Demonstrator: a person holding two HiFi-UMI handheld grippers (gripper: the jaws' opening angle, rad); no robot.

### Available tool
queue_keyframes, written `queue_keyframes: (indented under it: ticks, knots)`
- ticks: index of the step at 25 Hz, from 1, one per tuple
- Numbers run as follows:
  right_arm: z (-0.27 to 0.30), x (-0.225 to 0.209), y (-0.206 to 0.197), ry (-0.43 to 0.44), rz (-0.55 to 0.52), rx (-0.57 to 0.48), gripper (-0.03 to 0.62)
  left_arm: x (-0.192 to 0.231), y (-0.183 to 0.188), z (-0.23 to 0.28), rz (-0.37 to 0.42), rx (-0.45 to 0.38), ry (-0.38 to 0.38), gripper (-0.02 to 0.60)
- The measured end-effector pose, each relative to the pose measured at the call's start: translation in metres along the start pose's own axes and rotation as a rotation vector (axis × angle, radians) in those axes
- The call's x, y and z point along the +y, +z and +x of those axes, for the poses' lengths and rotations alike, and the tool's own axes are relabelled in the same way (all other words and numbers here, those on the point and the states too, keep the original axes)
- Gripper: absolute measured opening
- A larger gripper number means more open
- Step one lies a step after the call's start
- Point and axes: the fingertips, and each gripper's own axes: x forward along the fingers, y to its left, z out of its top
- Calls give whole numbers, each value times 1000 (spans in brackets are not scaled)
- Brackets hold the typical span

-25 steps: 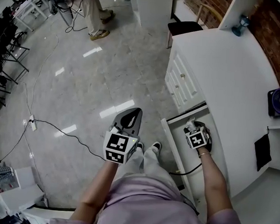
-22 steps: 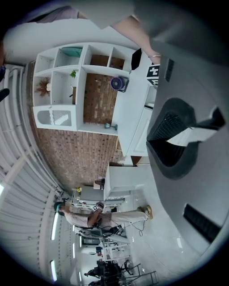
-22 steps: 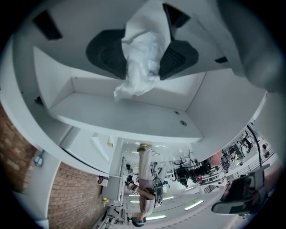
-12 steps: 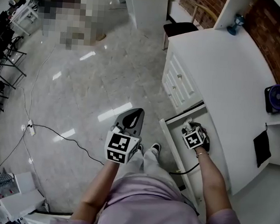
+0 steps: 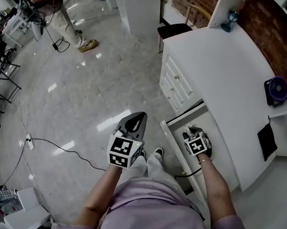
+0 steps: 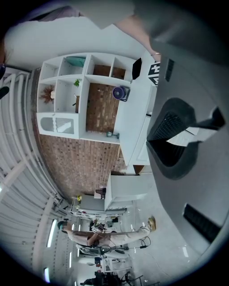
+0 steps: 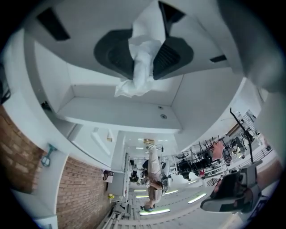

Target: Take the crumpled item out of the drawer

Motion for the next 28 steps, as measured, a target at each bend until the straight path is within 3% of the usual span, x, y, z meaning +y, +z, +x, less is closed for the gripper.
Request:
queue_keyframes:
  ticks: [10, 28]
  knots:
    - [-50, 9, 23, -84, 93, -153, 130, -5, 3, -8, 9, -2, -73, 0]
    - [-174, 15, 59, -241, 357, -526, 129, -31, 11, -1, 50, -25, -207, 0]
